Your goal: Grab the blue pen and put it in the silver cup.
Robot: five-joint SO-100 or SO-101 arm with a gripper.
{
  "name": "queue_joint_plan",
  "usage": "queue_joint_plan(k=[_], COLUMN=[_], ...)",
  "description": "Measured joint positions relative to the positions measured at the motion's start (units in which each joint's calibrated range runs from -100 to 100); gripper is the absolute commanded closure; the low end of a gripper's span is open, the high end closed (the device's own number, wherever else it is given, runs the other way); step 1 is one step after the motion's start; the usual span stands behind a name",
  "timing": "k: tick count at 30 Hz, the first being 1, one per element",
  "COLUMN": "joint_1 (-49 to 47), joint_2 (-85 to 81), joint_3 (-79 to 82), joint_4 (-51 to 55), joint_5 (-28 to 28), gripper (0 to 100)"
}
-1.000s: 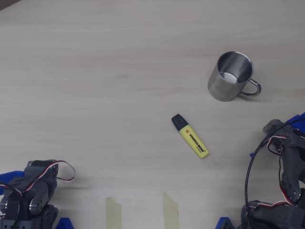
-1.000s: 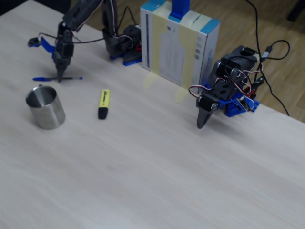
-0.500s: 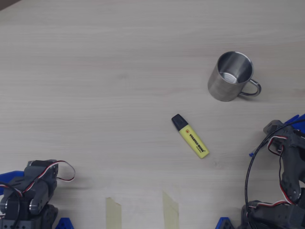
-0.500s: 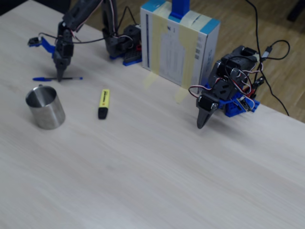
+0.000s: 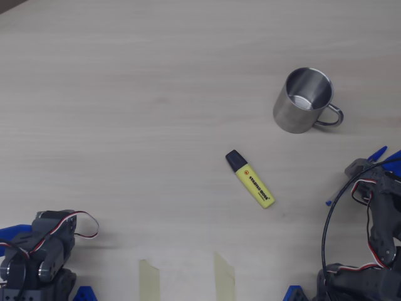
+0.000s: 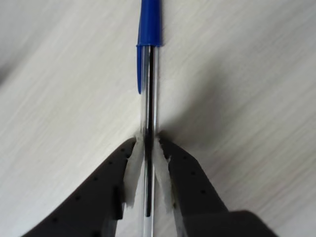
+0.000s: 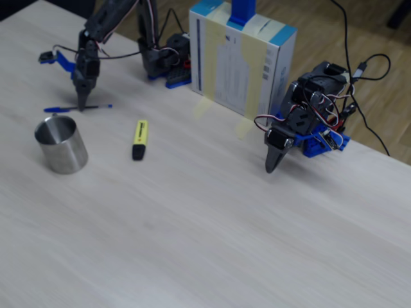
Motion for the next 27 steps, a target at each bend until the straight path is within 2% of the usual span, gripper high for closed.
queue_joint_plan(k=[15, 27], joint_1=[-2.5, -8.5], joint_2=[-12.7, -19.9], joint_3=[0.3, 0.8], joint_4=[-0.4, -20.4], joint_5=[0.3, -0.1], gripper=[98, 98])
